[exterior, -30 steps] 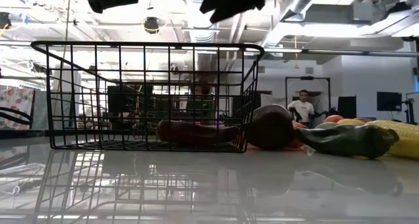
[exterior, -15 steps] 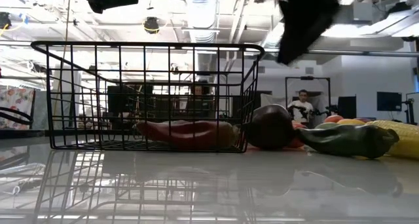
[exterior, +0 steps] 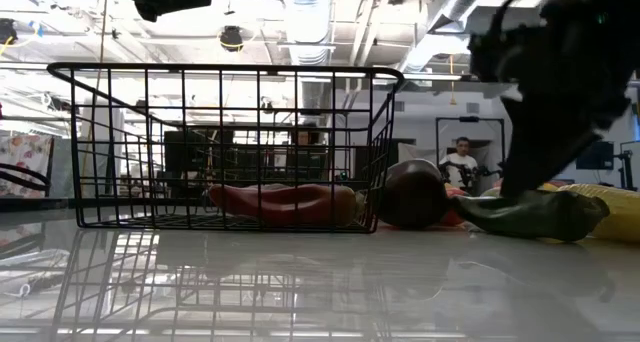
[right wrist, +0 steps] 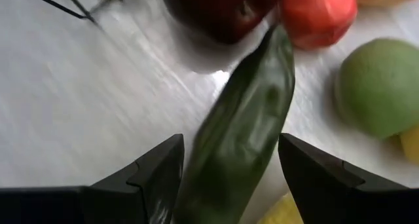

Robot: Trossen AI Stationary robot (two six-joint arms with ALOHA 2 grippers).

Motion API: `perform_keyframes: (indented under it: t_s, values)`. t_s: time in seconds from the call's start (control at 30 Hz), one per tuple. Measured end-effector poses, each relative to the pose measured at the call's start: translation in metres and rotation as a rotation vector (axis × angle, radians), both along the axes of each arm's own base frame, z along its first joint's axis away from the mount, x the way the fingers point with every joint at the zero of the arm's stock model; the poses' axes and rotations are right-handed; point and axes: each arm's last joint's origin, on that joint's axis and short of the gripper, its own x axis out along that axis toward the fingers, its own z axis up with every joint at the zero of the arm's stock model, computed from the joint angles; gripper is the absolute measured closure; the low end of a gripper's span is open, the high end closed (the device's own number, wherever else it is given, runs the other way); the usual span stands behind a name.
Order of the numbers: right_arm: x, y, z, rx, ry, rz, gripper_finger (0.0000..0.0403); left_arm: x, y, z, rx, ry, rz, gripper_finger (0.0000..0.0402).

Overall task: Sort produce into baskets
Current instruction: Put the green chili pepper into the black wire basket

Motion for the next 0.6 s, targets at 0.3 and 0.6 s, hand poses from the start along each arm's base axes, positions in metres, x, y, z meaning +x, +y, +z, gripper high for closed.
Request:
perform_keyframes:
  t_s: [0.3,0.6]
  values:
    - [-0.002,-0.008,-0.021,0.060,-0.002,0.043,0.0132,0.000,0.000,0.000,0.010,0.004,0.001,0.0152]
    - [0.001,-0.016,-0.019,0.054,0.019,0.044,0.0199,0.000,0.000,0.000,0.010,0.004,0.002,0.0152]
